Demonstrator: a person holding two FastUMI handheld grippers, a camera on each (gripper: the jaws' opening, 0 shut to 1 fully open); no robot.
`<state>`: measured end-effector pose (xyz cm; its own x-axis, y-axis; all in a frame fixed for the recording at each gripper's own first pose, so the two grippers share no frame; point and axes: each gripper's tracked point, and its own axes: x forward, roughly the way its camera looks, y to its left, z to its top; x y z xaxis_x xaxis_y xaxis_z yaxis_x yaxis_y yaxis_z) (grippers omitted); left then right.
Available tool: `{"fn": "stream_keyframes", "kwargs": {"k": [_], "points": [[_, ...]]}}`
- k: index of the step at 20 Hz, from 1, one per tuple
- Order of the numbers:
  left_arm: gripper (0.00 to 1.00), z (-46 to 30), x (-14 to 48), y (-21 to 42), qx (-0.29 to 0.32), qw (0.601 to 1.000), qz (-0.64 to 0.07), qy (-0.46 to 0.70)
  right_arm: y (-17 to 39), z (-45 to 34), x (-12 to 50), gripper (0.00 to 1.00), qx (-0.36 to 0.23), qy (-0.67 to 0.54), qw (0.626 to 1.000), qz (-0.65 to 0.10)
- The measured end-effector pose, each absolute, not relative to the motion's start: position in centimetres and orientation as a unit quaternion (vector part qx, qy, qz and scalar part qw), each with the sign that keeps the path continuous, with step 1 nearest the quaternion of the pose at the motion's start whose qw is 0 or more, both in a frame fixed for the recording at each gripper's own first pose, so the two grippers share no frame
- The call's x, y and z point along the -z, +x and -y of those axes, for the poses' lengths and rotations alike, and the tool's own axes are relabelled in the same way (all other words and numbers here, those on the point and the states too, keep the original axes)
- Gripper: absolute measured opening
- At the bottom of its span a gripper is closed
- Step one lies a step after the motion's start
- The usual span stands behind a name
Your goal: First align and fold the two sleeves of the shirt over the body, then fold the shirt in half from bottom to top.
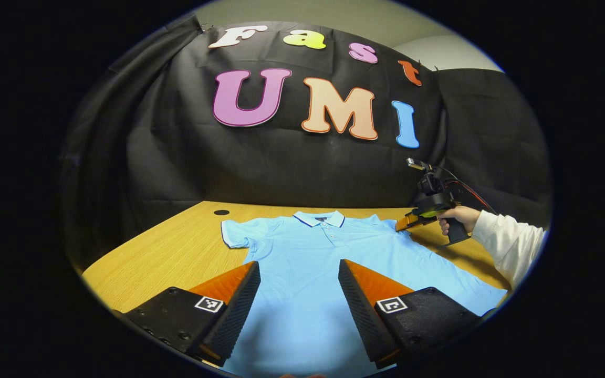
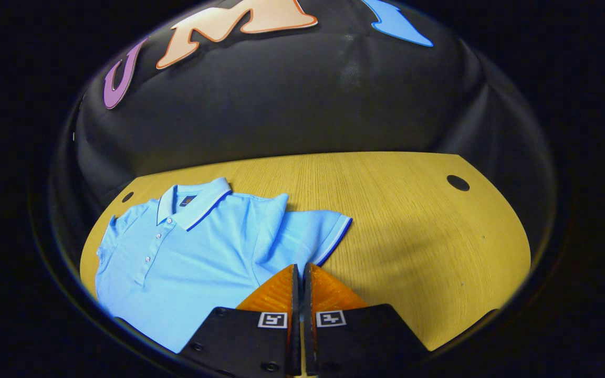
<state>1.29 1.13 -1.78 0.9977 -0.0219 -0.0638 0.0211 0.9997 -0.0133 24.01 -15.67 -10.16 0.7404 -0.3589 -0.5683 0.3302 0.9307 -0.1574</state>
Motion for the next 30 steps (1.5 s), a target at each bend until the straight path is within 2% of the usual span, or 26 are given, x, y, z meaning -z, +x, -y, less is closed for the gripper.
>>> {"fn": "stream_keyframes", "kwargs": {"k": [6,10,13,17,19,21,23,24,30], "points": [[0.90,-1.1,1.7,1.0,0.013,0.999,-0.033,-0.009,25.4,11.2,5.9,0.04,0.157,-0.029,0.955,-0.249],[0.90,-1.0,1.4,1.0,0.016,0.999,-0.027,-0.005,26.7,3.5,3.7,0.04,0.053,-0.072,0.976,-0.200],[0.90,-1.1,1.1,1.1,0.015,1.000,-0.027,-0.004,26.8,-1.4,6.6,0.04,-0.017,-0.148,0.968,-0.203],[0.90,-1.4,1.0,0.8,0.011,1.000,-0.021,0.000,26.2,-4.9,11.2,0.05,-0.062,-0.145,0.957,-0.242],[0.90,-1.6,1.0,1.0,0.009,1.000,-0.019,0.001,25.4,-6.1,11.8,0.15,-0.086,-0.142,0.953,-0.252],[0.90,-2.1,1.1,1.1,0.004,1.000,-0.023,0.000,24.4,-7.1,11.3,0.34,-0.103,-0.127,0.954,-0.252],[0.90,-2.6,1.1,1.3,-0.001,1.000,-0.026,-0.004,23.2,-7.4,9.7,1.00,-0.108,-0.120,0.958,-0.236],[0.90,-3.0,1.3,1.3,-0.004,1.000,-0.026,-0.006,22.5,-7.3,8.7,0.97,-0.107,-0.117,0.961,-0.226],[0.89,-6.4,2.0,2.4,-0.030,0.998,-0.046,-0.040,15.0,-5.3,4.1,0.96,-0.115,-0.059,0.973,-0.194]]}}
